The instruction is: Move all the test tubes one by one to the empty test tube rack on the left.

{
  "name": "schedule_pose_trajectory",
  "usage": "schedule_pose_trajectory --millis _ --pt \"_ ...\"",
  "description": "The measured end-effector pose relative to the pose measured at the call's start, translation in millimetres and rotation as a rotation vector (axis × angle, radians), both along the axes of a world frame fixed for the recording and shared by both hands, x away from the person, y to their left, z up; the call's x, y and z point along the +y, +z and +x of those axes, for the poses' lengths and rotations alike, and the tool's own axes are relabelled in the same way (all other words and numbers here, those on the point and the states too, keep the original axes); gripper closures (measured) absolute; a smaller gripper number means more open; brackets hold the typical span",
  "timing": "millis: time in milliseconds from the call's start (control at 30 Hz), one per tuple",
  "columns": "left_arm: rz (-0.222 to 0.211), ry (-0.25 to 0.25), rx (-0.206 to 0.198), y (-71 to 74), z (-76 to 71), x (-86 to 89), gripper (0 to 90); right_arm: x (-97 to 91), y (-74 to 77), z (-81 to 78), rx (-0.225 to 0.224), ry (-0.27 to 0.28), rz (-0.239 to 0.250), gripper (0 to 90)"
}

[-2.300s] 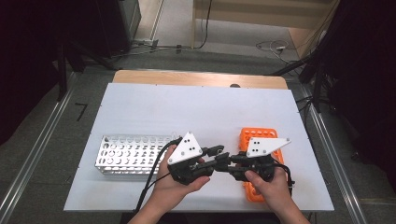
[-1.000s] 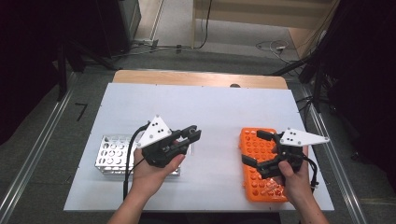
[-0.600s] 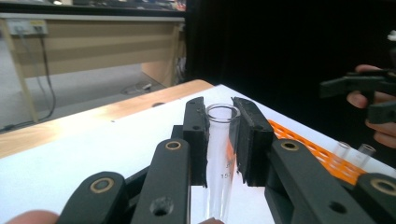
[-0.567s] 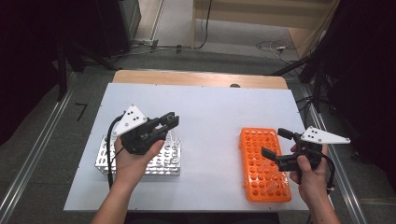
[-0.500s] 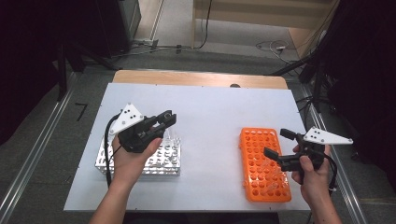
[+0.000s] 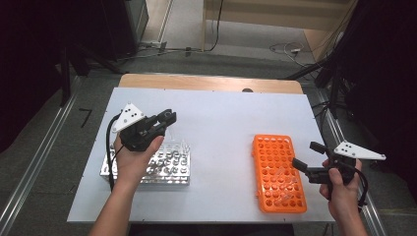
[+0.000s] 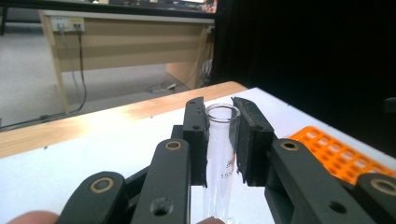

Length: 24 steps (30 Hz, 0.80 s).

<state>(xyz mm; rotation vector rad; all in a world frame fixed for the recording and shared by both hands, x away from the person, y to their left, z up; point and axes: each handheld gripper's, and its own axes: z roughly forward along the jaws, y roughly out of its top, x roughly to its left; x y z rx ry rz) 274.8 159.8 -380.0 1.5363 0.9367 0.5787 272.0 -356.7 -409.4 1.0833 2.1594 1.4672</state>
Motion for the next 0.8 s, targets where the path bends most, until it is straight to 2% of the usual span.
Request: schedule_pose_trajectory --millis 400,800 --pt "0.017 0.027 0.042 -27.9 11.5 -2.0 75.7 -18.1 -14.3 2.7 0.025 -0.063 0.021 0.0" --pt "0.010 0.012 0.076 -39.3 12.1 -5.0 75.7 -16.3 -16.8 3.1 0.034 -0.065 0.014 0.0"
